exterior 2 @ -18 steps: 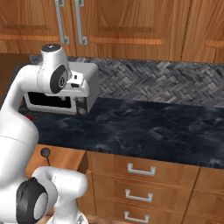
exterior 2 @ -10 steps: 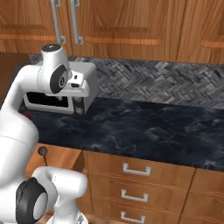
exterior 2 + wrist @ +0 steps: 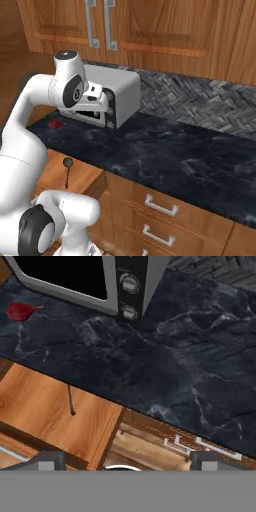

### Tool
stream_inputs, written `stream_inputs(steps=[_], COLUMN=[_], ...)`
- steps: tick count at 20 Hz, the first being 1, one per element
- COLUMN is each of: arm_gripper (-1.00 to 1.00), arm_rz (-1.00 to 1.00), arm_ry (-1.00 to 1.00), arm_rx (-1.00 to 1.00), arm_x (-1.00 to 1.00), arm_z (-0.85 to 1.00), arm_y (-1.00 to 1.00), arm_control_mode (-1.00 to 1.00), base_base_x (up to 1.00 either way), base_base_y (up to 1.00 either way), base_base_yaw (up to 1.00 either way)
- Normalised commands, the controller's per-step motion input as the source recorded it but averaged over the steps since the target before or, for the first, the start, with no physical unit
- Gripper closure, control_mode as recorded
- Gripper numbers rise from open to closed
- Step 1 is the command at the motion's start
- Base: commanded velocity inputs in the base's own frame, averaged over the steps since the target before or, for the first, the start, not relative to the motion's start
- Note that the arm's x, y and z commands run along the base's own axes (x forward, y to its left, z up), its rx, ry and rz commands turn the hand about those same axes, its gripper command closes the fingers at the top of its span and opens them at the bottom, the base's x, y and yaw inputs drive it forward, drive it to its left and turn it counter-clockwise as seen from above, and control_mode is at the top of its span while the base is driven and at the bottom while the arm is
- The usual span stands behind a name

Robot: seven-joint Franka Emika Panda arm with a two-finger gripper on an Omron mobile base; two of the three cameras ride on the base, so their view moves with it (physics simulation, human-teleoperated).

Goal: Pick the ladle from the drawer and place it on the counter.

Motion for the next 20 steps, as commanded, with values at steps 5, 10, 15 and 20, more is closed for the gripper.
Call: stream_inputs(steps=[5, 10, 15, 20], arm_gripper=[-1.00, -1.00, -1.00, -1.00], arm_rz=[0.00, 0.00, 0.13, 0.43], arm_ry=[0.00, 0.00, 0.00, 0.01], arm_rx=[0.00, 0.00, 0.00, 0.00], arm_x=[0.00, 0.00, 0.00, 0.22], arm_z=[0.00, 0.00, -0.05, -0.32], arm_y=[0.00, 0.00, -0.05, 0.10], arm_control_mode=[1.00, 1.00, -1.00, -1.00], base_base_x=[-0.46, -0.34, -0.09, 0.00], base_base_y=[-0.68, -0.62, -0.40, 0.00], base_base_yaw=[0.63, 0.65, 0.52, 0.00])
